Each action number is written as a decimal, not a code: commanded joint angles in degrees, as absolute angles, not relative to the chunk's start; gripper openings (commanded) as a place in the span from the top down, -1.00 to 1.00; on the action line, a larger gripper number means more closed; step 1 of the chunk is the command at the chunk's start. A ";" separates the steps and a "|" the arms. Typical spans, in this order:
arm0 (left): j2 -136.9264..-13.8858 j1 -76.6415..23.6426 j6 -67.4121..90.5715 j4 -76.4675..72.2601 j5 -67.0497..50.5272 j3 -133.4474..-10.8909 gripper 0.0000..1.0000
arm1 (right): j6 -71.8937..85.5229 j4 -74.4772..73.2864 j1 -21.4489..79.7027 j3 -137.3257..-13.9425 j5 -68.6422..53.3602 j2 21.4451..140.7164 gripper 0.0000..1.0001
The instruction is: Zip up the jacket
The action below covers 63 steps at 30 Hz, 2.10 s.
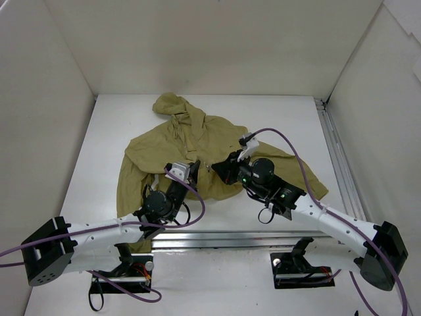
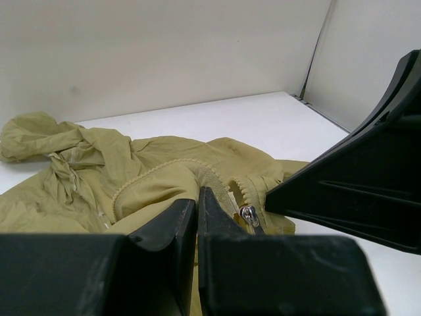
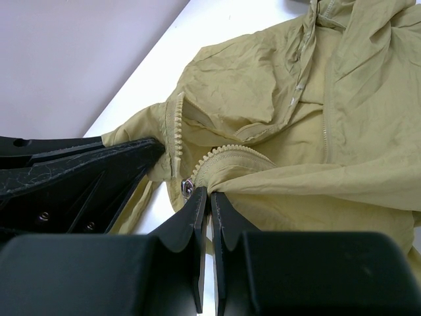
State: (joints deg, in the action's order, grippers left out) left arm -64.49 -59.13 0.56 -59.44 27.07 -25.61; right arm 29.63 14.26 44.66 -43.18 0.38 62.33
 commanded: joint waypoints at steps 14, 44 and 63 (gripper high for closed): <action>-64.42 -58.80 0.17 -64.60 26.37 -28.56 1.00 | 29.79 17.84 45.61 -47.55 1.85 62.49 1.00; -63.19 -59.33 -1.67 -62.49 23.03 -27.33 1.00 | 30.23 16.52 45.62 -48.43 2.73 62.93 1.00; -60.29 -59.33 -1.14 -57.92 18.02 -26.72 1.00 | 28.92 21.45 44.12 -46.41 -5.97 62.75 1.00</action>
State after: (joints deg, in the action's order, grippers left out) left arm -61.80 -59.13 -1.08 -56.34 21.32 -25.61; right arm 29.78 14.41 44.62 -45.47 -2.59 63.51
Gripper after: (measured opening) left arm 0.006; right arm 0.018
